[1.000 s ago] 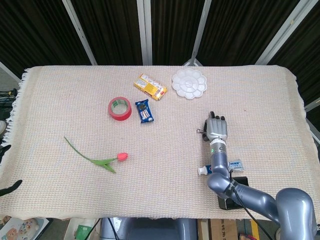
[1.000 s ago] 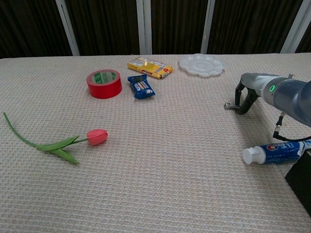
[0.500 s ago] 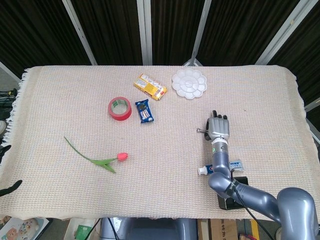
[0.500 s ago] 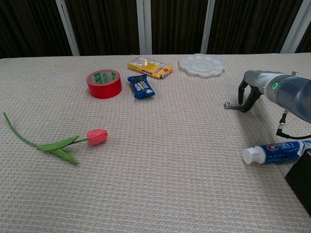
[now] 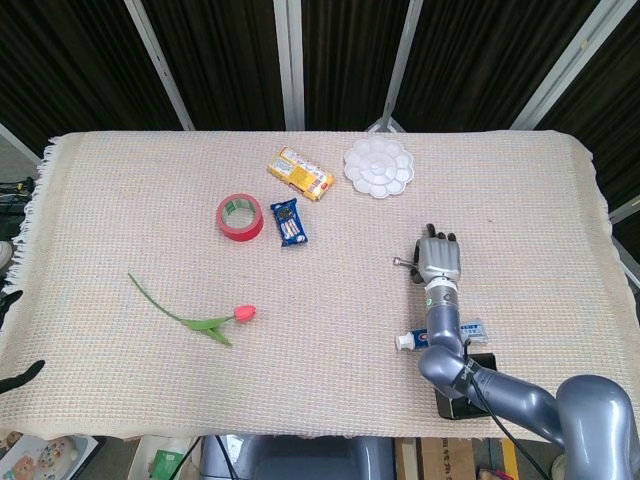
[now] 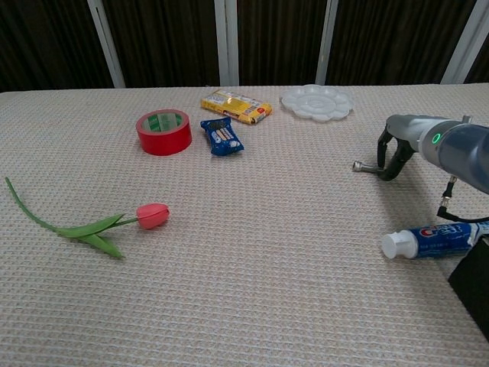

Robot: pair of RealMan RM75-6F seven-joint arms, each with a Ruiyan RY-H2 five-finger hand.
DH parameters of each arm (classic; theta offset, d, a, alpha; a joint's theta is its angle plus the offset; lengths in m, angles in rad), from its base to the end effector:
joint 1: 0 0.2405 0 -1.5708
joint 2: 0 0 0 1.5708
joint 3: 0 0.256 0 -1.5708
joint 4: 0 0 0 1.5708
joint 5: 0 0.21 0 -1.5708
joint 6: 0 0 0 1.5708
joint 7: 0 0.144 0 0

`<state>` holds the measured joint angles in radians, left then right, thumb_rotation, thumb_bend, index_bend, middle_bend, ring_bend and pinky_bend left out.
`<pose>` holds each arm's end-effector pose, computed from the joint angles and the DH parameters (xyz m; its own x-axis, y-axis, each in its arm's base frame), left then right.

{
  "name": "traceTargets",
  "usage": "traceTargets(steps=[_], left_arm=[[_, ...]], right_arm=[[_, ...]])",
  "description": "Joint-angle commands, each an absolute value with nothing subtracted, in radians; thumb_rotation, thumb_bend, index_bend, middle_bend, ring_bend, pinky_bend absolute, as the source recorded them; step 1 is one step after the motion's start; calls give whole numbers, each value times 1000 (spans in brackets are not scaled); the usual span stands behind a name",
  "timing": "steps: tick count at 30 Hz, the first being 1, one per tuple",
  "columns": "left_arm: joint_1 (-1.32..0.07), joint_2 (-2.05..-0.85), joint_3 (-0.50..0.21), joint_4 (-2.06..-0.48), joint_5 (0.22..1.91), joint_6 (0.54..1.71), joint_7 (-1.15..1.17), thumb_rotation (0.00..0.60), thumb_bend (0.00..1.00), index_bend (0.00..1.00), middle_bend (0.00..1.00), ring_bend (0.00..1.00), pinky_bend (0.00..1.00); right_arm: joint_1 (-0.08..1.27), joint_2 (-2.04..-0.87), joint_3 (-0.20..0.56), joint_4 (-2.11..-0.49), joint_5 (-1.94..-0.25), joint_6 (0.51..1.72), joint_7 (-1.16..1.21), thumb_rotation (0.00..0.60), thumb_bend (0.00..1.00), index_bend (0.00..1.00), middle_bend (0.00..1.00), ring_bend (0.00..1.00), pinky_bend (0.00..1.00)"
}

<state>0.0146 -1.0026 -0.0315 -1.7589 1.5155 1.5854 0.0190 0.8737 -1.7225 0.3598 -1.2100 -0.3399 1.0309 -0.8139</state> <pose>-0.3000 0.1458 0.1921 0.3894 -0.0389 0.9203 0.9200 0.0637 -0.3866 -0.1861 -0.4054 -0.0233 0.4168 -0.3533 0.8375 -0.8472 0.1829 0.4988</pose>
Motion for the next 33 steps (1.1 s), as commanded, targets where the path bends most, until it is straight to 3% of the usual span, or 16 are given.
traceTargets(steps=[1,17,33], left_arm=[[14,-1003,-32,-1758,1515,1585,19,600,241,141,0,0,0],[15,-1003,-32,-1759,1516,1586,19,600,241,148,0,0,0],[15,-1003,-30,-1761,1516,1584,21,600,241,159,0,0,0]], right_arm=[[876,-1725,359,-1204,-339,1029,-813,600,348,539,112,170,137],[877,-1731,365,-1196,-347,1040,-793,600,365,601,112,170,137],[890,-1670,374,-1313,-372,1056,-806,600,368,614,112,169,137]])
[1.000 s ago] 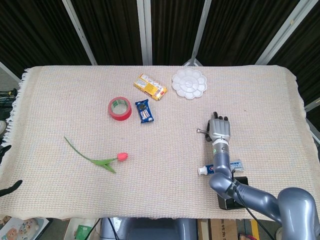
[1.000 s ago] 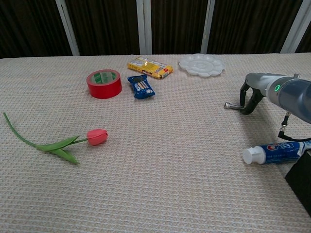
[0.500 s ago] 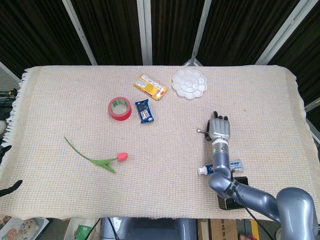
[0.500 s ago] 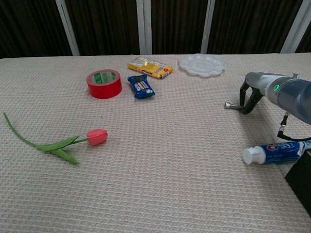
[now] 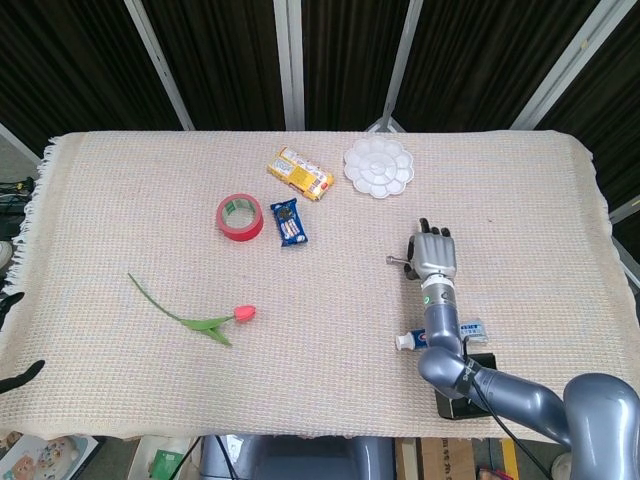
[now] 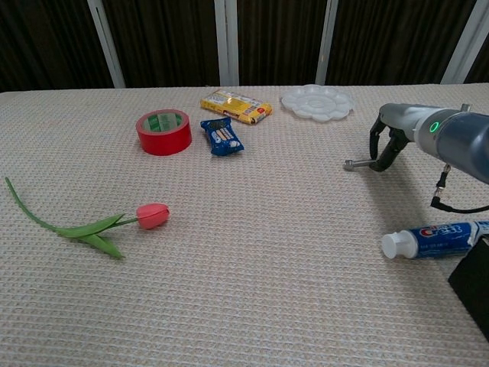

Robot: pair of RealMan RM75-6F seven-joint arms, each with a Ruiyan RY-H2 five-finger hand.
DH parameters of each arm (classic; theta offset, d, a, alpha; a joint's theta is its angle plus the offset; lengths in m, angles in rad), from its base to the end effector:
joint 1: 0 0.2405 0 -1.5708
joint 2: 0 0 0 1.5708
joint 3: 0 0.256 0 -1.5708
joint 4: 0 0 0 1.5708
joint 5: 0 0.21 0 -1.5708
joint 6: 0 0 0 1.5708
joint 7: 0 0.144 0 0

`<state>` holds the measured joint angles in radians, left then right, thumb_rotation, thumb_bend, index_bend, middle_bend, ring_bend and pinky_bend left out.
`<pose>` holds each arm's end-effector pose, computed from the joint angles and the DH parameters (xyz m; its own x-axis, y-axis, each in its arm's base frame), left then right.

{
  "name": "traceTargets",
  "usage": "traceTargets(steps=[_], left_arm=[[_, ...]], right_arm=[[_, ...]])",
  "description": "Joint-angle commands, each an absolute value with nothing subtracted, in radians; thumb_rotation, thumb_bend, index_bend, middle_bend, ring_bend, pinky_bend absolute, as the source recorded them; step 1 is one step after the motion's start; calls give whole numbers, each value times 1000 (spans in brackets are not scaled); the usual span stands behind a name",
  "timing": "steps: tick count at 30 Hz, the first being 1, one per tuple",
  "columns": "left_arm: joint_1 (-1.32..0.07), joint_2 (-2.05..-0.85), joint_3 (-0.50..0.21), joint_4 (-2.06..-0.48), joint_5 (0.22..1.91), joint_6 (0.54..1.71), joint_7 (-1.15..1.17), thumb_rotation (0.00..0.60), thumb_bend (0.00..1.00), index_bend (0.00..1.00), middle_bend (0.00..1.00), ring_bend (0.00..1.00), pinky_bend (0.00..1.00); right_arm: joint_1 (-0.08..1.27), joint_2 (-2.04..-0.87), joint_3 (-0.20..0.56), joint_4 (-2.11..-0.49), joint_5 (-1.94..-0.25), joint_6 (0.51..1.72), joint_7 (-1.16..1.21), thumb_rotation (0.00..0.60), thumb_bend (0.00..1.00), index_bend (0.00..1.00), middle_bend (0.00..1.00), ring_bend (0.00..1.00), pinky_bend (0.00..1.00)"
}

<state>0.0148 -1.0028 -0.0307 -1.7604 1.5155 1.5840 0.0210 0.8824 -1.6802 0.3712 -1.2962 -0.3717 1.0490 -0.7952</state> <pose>-0.2998 0.1456 0.1916 0.3896 -0.0365 0.9203 0.9199 0.0640 -0.3869 -0.1665 -0.4057 -0.0137 0.4064 -0.3240 0.8543 -0.8736 0.1362 0.4672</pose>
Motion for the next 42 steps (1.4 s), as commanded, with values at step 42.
traceTargets(steps=[42], left_arm=[[16,-998,-31,-1761,1515,1584,11,600,242,160,0,0,0]], right_arm=[[968,-1678,383,-1319,-297,1074,-846,600,369,431,111,165,137]])
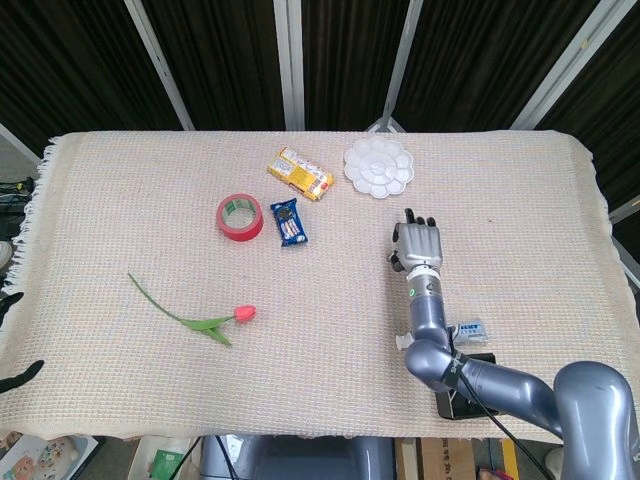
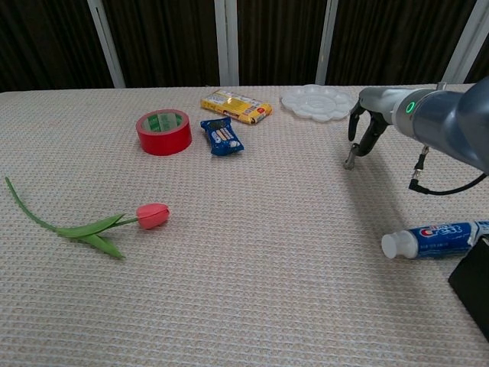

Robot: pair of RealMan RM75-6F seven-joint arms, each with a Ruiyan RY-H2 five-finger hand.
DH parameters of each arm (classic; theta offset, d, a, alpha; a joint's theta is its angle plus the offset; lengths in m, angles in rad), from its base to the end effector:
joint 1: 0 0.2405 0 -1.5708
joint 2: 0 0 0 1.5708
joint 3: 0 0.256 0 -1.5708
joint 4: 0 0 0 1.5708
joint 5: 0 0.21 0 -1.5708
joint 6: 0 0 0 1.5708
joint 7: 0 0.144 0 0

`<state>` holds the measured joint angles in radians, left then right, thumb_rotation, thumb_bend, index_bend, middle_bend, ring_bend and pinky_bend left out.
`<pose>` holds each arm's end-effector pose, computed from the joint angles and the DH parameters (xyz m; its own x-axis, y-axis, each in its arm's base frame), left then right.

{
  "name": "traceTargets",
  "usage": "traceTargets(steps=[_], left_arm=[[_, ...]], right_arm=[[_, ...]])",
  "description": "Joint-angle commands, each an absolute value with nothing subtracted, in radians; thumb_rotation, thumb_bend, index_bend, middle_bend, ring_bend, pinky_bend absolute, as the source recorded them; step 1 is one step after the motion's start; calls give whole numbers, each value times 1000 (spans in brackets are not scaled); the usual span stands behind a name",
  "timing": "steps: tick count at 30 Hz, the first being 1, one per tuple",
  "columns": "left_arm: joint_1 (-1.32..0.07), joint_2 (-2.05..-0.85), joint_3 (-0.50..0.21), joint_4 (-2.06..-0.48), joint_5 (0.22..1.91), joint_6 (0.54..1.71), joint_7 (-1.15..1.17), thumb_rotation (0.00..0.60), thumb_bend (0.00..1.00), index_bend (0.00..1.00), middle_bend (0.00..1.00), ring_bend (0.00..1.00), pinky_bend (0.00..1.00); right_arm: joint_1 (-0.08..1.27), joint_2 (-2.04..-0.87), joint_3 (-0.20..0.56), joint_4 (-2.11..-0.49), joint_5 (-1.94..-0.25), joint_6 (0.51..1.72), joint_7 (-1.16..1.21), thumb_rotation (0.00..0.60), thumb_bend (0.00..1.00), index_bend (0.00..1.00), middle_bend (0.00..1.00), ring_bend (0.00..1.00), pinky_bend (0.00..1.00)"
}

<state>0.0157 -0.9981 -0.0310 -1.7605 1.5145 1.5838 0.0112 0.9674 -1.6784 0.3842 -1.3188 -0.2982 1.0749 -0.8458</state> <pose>-0.3003 0.1454 0.1930 0.3849 -0.0368 0.9222 0.9218 0.0654 -0.3821 -0.1347 -0.4145 -0.0140 0.4222 -0.3212 0.8477 -0.8733 0.1068 0.4754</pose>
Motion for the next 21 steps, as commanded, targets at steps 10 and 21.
traceTargets(steps=[10,21], left_arm=[[16,-999,-31,-1761,1515,1585,13,600,241,160,0,0,0],[15,-1000,-33,-1760,1511,1584,12,600,241,160,0,0,0]], right_arm=[[966,-1656,374,-1354,-305,1078,-844,600,368,425,111,155,137],[931,-1566,347,-1474,-356,1124,-836,600,367,317,90,96,85]])
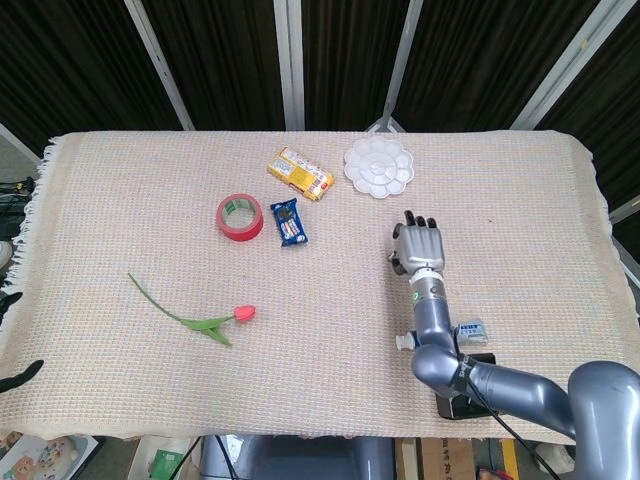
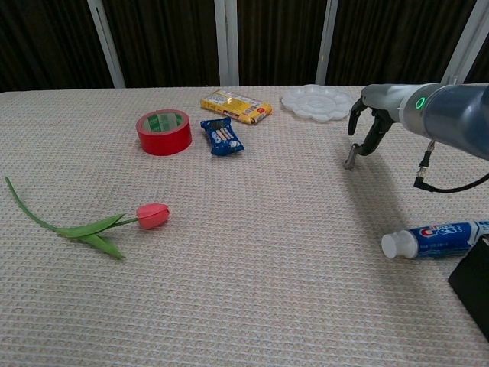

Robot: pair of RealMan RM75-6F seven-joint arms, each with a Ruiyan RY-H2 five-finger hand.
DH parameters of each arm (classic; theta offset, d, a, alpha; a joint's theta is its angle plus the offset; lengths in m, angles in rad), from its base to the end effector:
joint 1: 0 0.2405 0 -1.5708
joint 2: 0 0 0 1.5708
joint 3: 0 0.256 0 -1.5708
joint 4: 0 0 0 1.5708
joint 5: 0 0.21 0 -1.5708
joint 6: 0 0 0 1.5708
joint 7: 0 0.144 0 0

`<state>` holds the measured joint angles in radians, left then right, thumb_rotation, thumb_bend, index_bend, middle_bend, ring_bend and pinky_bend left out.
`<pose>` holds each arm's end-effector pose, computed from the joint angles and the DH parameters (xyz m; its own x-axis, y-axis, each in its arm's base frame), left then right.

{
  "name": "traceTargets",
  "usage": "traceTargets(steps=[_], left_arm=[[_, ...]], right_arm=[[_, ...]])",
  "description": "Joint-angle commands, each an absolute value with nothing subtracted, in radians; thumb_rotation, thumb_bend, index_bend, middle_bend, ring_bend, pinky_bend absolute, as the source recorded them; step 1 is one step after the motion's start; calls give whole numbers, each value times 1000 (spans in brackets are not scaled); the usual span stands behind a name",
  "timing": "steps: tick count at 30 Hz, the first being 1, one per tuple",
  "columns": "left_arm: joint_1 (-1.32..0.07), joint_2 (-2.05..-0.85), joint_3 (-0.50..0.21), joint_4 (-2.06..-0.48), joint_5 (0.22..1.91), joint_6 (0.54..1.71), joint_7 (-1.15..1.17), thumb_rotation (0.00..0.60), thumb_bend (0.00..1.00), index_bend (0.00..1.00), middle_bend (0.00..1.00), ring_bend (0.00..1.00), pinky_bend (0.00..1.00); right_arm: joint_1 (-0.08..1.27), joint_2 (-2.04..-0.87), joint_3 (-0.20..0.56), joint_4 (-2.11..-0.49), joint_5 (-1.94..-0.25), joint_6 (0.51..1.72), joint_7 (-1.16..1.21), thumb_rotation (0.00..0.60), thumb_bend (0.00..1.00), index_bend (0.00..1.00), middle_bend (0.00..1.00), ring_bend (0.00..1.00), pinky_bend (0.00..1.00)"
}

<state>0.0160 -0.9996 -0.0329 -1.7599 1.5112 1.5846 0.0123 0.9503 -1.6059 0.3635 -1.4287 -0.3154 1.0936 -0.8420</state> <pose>-0.3006 0.1456 0.1932 0.3851 -0.0393 0.9220 0.9216 0.0687 -0.3820 -0.1326 -0.4059 0.0008 0.4370 -0.3179 0.8415 -0.8740 0.0712 0.4807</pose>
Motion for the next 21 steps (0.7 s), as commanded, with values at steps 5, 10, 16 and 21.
traceTargets(steps=[5,10,16,21], left_arm=[[15,-1000,-33,-1760,1513,1585,13,600,242,160,0,0,0],[16,-1003,-32,-1763,1514,1586,19,600,241,160,0,0,0],[13,-1009,-27,-1769,1521,1580,39,600,242,160,0,0,0],[16,-1011,-24,-1771,1523,1583,48,600,241,160,0,0,0]], right_arm=[[843,-1454,311,-1596,-520,1274,-765,600,367,242,87,87,79],[683,-1317,259,-1780,-728,1436,-591,600,367,181,80,75,79],[474,-1197,80,-1937,-1024,1563,-386,600,363,163,76,70,72],[326,-1184,-78,-1925,-1212,1633,-233,600,306,161,77,70,65]])
